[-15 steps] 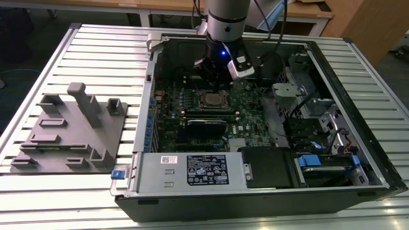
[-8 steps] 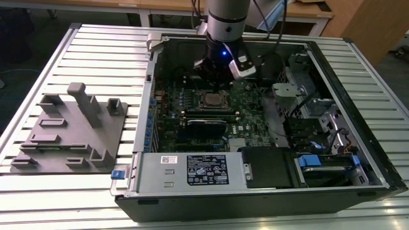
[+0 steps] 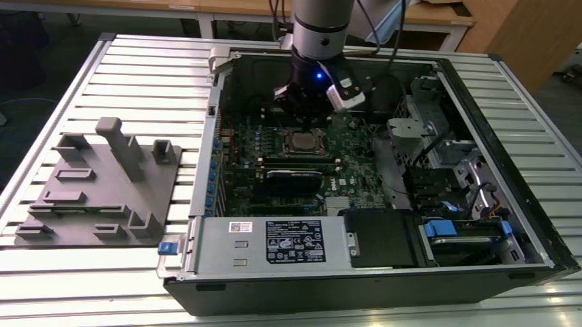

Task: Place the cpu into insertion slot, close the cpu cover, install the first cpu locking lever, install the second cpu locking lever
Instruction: 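Install the first cpu locking lever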

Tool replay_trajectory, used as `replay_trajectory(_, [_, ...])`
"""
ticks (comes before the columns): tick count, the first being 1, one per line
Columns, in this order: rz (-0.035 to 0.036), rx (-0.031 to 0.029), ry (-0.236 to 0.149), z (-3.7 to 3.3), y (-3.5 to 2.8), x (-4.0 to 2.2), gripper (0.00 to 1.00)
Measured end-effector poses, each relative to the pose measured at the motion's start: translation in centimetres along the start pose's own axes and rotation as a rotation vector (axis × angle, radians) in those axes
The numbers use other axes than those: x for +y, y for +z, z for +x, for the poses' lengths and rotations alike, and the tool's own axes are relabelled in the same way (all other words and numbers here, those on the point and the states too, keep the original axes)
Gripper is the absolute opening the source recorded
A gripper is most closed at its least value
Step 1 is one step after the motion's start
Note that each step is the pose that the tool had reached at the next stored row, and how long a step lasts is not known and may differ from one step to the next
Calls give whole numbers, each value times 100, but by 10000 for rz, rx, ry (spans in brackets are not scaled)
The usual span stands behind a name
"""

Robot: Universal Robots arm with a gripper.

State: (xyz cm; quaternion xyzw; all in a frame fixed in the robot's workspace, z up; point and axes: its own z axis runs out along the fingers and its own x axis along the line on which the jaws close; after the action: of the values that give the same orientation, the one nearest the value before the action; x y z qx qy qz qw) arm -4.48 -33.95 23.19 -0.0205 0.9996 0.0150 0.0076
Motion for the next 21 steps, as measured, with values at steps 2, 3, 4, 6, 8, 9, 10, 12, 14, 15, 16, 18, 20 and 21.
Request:
replay_trajectory(2, [1, -1, -9, 32, 0, 1, 11])
replay_trajectory(3, [0, -1, -10, 50, 0, 2, 11])
replay_trajectory(4, [0, -2, -11, 64, 0, 3, 11])
replay_trajectory(6, [1, -1, -10, 102, -1, 4, 11])
replay_trajectory(8, [1, -1, -10, 143, -1, 6, 11])
replay_trajectory(9, [1, -1, -10, 170, -1, 7, 11])
replay_trajectory(10, [1, -1, -11, 196, -1, 8, 11])
replay_trajectory(12, [0, -3, 20, 226, 2, 10, 11])
replay_trajectory(14, [5, -9, 267, 235, 7, 10, 11])
replay_trajectory(15, [7, -12, 393, 242, 8, 10, 11])
replay_trajectory(16, [7, -14, 426, 248, 9, 10, 11])
replay_trajectory(18, [8, -13, 425, 249, 8, 10, 11])
replay_trajectory(20, [8, -14, 427, 256, 9, 10, 11])
replay_trajectory(21, [8, -14, 427, 258, 9, 11, 11])
